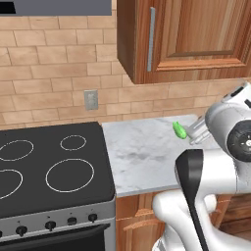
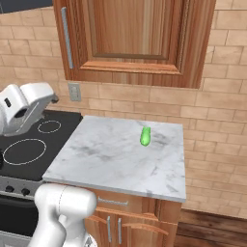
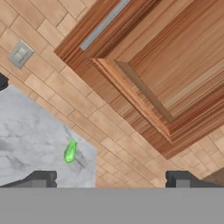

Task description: Close all open cabinet doors.

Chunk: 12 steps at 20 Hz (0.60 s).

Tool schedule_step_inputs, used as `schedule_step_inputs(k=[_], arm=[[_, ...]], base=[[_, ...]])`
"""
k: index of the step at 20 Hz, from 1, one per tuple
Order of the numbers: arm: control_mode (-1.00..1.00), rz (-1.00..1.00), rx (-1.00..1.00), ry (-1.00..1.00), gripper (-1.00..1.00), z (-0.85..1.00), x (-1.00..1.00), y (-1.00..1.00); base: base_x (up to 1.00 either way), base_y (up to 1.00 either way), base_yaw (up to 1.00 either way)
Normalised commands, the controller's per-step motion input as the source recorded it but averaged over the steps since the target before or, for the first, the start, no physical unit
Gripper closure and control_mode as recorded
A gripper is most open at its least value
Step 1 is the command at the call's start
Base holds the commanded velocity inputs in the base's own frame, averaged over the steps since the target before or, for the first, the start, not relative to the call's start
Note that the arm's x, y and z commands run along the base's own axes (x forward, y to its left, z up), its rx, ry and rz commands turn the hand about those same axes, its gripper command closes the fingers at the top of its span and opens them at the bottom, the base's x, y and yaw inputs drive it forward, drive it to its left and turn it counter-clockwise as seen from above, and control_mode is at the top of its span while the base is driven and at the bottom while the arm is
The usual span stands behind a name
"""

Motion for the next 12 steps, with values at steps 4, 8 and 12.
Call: schedule_step_inputs(k=[4,8,12], arm=[[-1.00,-0.01,0.02,0.00,-1.00,-0.05,-0.38,-0.19],[-1.00,0.00,0.03,0.00,-1.00,-0.04,-0.33,-0.21],[-1.00,0.00,0.00,0.00,-1.00,-0.01,-0.12,-0.03]], base=[[0.00,0.00,0.00],[0.00,0.00,0.00],[0.00,0.00,0.00]])
